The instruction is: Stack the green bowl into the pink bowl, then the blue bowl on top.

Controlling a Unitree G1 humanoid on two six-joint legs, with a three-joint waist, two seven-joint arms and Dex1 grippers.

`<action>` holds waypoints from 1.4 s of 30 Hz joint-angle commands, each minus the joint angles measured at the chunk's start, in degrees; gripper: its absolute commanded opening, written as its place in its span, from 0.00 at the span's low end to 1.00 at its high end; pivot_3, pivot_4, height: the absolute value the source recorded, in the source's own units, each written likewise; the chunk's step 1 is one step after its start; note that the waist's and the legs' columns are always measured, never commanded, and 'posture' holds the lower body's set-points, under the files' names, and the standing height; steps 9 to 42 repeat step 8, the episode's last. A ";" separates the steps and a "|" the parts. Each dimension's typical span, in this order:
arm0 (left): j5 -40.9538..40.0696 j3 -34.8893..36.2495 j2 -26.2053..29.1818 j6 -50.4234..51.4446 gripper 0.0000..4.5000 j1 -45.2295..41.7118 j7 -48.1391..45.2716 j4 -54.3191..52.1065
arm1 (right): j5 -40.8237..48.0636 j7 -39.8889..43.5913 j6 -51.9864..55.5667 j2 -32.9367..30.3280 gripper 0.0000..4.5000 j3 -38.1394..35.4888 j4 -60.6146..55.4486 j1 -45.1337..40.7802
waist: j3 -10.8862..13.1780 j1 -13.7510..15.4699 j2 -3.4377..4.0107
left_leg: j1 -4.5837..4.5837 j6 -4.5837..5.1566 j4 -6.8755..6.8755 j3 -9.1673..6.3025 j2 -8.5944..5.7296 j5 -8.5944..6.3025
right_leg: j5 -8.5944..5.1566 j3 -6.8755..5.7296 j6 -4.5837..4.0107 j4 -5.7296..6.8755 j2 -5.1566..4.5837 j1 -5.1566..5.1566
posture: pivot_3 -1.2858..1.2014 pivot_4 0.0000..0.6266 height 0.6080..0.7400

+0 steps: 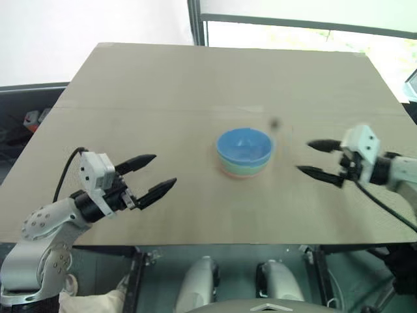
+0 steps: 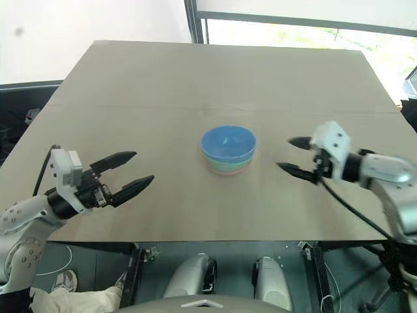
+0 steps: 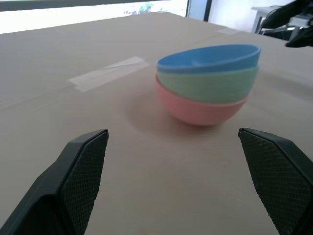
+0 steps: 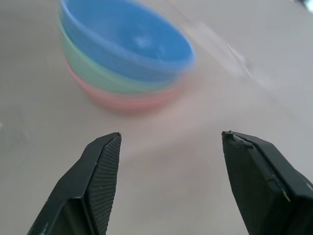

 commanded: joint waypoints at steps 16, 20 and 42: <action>-3.44 2.64 4.73 3.20 1.00 -0.50 -2.16 -1.67 | 4.44 1.88 1.24 -3.03 0.99 -13.16 -5.74 8.72 | -0.03 -0.19 0.04 | 0.37 0.10 -0.04 0.07 0.11 -0.06 | -0.03 0.17 -0.05 0.22 0.16 0.16 | 0.52 0.24 1.00; -3.44 2.64 4.73 3.20 1.00 -0.50 -2.16 -1.67 | 4.44 1.88 1.24 -3.03 0.99 -13.16 -5.74 8.72 | -0.03 -0.19 0.04 | 0.37 0.10 -0.04 0.07 0.11 -0.06 | -0.03 0.17 -0.05 0.22 0.16 0.16 | 0.52 0.24 1.00; -3.44 2.64 4.73 3.20 1.00 -0.50 -2.16 -1.67 | 4.44 1.88 1.24 -3.03 0.99 -13.16 -5.74 8.72 | -0.03 -0.19 0.04 | 0.37 0.10 -0.04 0.07 0.11 -0.06 | -0.03 0.17 -0.05 0.22 0.16 0.16 | 0.52 0.24 1.00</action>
